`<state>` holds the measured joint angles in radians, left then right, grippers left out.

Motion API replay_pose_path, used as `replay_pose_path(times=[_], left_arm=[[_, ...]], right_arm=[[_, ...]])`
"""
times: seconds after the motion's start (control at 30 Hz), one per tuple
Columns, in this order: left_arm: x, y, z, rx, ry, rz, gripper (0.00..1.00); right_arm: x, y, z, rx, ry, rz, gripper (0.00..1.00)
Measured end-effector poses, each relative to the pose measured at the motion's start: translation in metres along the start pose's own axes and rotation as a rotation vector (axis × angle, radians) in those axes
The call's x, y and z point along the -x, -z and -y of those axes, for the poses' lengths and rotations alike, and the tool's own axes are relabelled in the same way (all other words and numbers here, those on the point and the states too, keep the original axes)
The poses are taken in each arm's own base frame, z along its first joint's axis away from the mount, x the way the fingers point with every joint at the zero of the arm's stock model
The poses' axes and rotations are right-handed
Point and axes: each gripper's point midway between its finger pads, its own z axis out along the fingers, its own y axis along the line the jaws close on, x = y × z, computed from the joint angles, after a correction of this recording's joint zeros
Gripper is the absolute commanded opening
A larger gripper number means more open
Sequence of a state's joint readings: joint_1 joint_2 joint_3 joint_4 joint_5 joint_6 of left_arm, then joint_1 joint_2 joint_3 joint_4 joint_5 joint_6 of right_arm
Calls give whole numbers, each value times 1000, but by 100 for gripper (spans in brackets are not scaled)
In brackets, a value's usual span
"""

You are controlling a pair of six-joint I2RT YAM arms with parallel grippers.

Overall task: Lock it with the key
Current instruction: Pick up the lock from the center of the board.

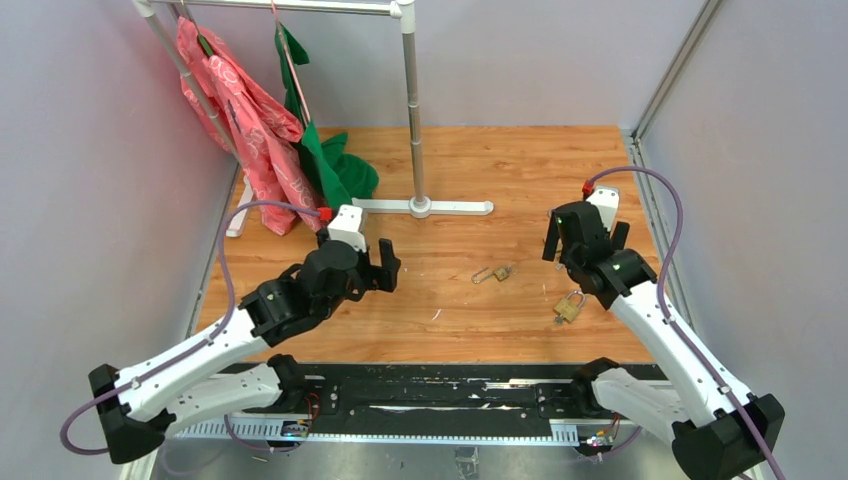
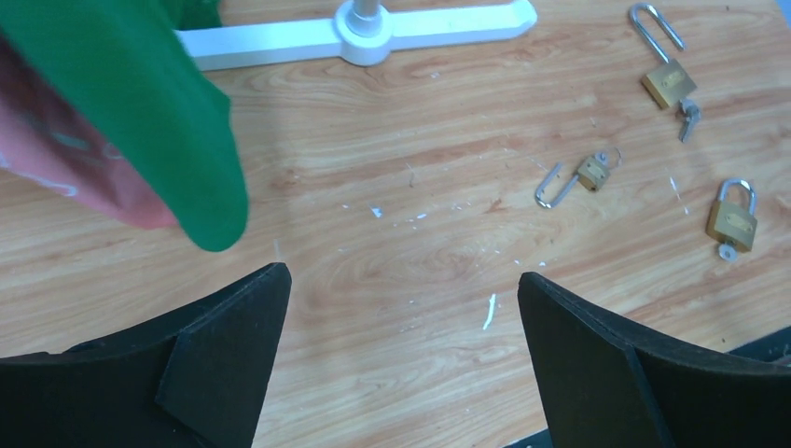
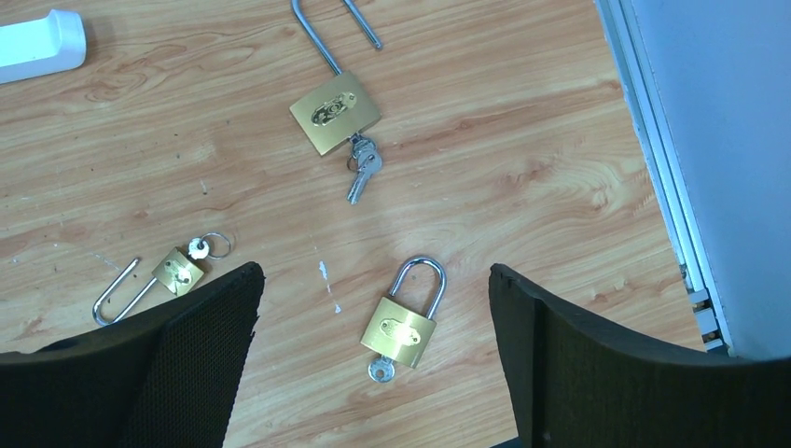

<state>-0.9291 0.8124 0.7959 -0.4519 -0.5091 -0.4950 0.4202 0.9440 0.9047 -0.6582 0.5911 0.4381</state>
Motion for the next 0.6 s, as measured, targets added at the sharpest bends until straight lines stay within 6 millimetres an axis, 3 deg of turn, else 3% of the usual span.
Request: replay_pose_path(times=[0.1, 0.3, 0.47, 0.6], left_arm=[[-14, -10, 18, -25, -31, -38, 100], [-67, -19, 70, -99, -199, -171, 100], [-72, -25, 81, -99, -186, -183, 100], [-68, -25, 78, -76, -164, -168, 100]], right_arm=[[-1, 0, -2, 12, 4, -5, 91], [-12, -11, -7, 40, 3, -82, 85], [-32, -41, -2, 28, -35, -226, 75], [-45, -60, -12, 44, -1, -319, 69]])
